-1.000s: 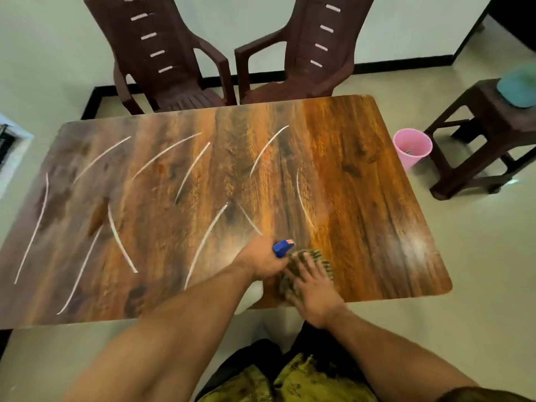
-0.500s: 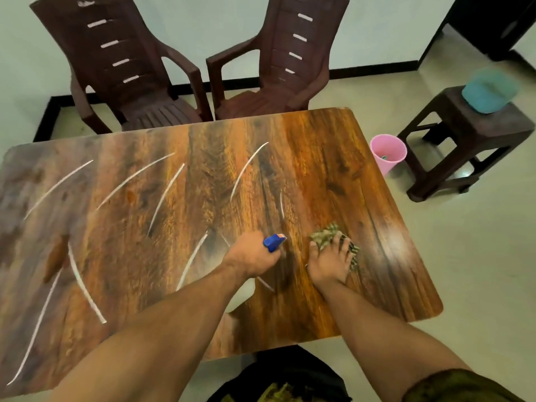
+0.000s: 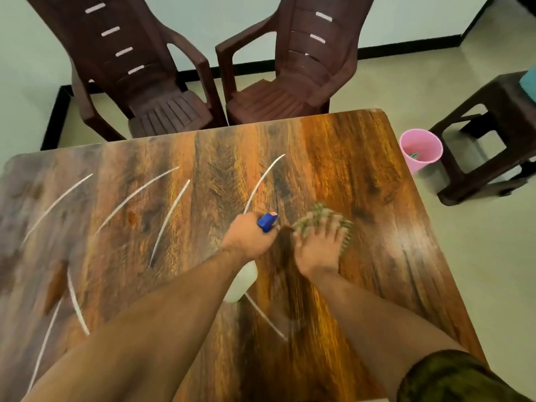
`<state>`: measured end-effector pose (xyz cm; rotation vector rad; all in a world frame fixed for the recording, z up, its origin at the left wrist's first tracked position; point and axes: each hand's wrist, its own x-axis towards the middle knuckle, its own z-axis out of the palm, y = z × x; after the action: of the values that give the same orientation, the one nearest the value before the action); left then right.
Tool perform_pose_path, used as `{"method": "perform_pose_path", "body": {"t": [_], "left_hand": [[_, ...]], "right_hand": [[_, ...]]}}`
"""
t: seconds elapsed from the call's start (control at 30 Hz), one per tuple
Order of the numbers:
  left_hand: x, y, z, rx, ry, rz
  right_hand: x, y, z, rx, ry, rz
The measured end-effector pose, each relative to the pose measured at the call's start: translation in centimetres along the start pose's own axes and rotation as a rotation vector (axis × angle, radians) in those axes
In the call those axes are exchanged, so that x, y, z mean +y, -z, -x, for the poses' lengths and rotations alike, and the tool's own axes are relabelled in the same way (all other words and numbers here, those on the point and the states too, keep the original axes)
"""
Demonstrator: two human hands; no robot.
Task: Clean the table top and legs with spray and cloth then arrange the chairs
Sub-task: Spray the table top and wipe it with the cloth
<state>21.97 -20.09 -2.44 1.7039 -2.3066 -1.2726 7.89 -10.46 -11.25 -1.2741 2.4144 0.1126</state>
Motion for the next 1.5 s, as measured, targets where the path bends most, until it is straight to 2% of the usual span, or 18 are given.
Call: {"method": "perform_pose_path", "body": {"t": [0.07, 0.13, 0.2, 0.3, 0.33, 0.43, 0.5, 0.67, 0.8, 0.93, 1.0, 1.07, 1.17, 1.2, 1.23, 1.37, 1.43, 1.5], "left_hand": [[0.7, 0.3, -0.8, 0.016, 0.003, -0.007], [1.0, 0.7, -1.9, 0.007, -0.003, -0.007], [1.2, 1.2, -3.2, -0.006, -0.001, -0.001], [1.5, 1.7, -4.9, 0.009, 0.019, 0.046], [1.7, 1.7, -5.4, 0.021, 0.024, 0.046], [2.6, 1.8, -7.6, 0.011, 0.067, 0.050], [3.2, 1.9, -8.9, -0.006, 0.086, 0.039], [4.7, 3.0, -12.5, 0.018, 0.112, 0.013], [4.4, 3.7, -15.2, 0.046, 0.108, 0.061], [3.8, 4.8, -17.5, 0.087, 0.098, 0.069], [3.6, 5.5, -18.1, 0.088, 0.090, 0.072], [3.2, 6.2, -18.6, 0.090, 0.081, 0.073], [2.7, 7.2, -19.0, 0.117, 0.094, 0.049], [2.5, 7.5, -19.2, 0.127, 0.099, 0.055], [2.4, 7.7, -19.3, 0.131, 0.100, 0.059], [1.9, 8.0, -19.1, 0.123, 0.094, 0.066], [1.4, 8.2, -18.6, 0.121, 0.093, 0.072], [0.8, 8.3, -17.8, 0.111, 0.115, 0.090]], "right_hand": [[-0.9, -0.1, 1.0, -0.071, 0.623, 0.153], [0.7, 1.1, -0.8, -0.144, 0.975, 0.239], [1.8, 1.5, -4.1, -0.044, 0.761, 0.253], [0.5, 2.8, -7.0, 0.083, 0.034, -0.003], [-0.6, 2.8, -7.2, 0.052, 0.060, -0.005], [-1.2, 3.2, -7.5, -0.072, 0.780, 0.198], [0.4, 4.2, -8.9, -0.094, 0.930, 0.234], [2.8, 5.5, -14.8, 0.122, 0.243, 0.043], [-0.5, 7.1, -19.2, 0.104, -0.058, -0.068], [-4.1, 7.0, -20.0, -0.043, 0.865, 0.187], [-3.6, 7.9, -22.0, -0.109, 1.077, 0.231], [-3.2, 8.4, -24.8, 0.032, 0.836, 0.232], [-4.9, 10.2, -27.8, 0.114, -0.029, -0.069], [-6.3, 10.6, -28.0, 0.077, -0.140, -0.121], [-7.6, 10.4, -27.9, 0.068, -0.073, -0.087], [-8.6, 9.4, -27.2, -0.027, 0.866, 0.159], [-8.2, 9.4, -28.9, 0.041, 0.726, 0.159], [-8.7, 9.7, -29.3, 0.115, 0.149, -0.012]]}}
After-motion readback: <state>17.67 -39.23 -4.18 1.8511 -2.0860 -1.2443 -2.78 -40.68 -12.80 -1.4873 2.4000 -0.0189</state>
